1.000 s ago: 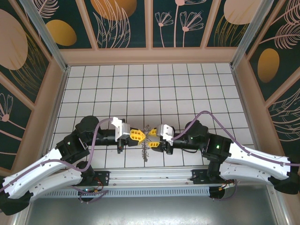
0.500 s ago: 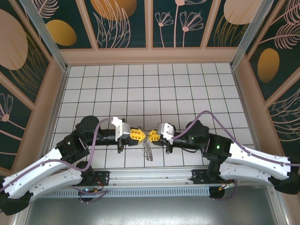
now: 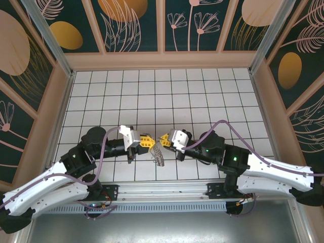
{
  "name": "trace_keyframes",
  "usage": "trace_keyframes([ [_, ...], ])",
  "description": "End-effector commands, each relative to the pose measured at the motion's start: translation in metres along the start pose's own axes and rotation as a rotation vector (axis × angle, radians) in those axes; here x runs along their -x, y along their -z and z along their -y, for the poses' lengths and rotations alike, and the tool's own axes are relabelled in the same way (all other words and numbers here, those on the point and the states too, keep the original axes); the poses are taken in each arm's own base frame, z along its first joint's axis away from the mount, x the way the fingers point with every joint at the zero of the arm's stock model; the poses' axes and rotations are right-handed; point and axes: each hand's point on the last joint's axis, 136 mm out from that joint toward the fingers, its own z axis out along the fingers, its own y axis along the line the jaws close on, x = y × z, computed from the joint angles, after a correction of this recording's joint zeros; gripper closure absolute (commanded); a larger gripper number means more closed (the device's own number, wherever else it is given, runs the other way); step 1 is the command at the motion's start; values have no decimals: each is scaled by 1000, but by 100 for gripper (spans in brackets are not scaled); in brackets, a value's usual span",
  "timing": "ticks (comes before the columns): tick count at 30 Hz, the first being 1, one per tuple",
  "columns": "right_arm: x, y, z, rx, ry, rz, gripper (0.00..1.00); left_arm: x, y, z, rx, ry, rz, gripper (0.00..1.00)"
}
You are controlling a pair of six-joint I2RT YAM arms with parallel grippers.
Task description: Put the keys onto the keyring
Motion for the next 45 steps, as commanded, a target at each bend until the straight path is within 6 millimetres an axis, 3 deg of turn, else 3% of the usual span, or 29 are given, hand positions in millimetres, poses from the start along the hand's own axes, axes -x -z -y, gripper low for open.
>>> trace_keyframes([
  [1, 23, -3, 34, -166, 39, 9, 100, 3, -1, 1, -4, 16, 15, 100],
  [4, 20, -13, 40, -196, 67, -49, 100, -3, -4, -2, 7, 39, 0, 98],
  [9, 9, -23, 53, -259, 96, -156, 100, -12, -5, -23, 122, 88, -15, 65],
  [12, 2, -24, 63, -285, 81, -203, 100, -17, 1, -47, 273, 111, -6, 58],
  [17, -15, -24, 84, -339, 36, -295, 100, -24, 17, -72, 447, 141, 37, 52],
  [25, -45, -41, 114, -393, -6, -443, 100, -42, 28, -87, 552, 195, 55, 49],
  [29, -67, -61, 129, -382, -44, -519, 100, -51, 28, -91, 576, 215, 48, 49],
  [32, -78, -76, 145, -374, -86, -551, 100, -59, 40, -102, 668, 256, 100, 47],
  [39, -82, -116, 179, -303, -185, -513, 100, -68, 42, -108, 705, 272, 119, 38],
  [45, -90, -165, 197, -223, -247, -490, 100, -69, 37, -103, 660, 282, 133, 36],
])
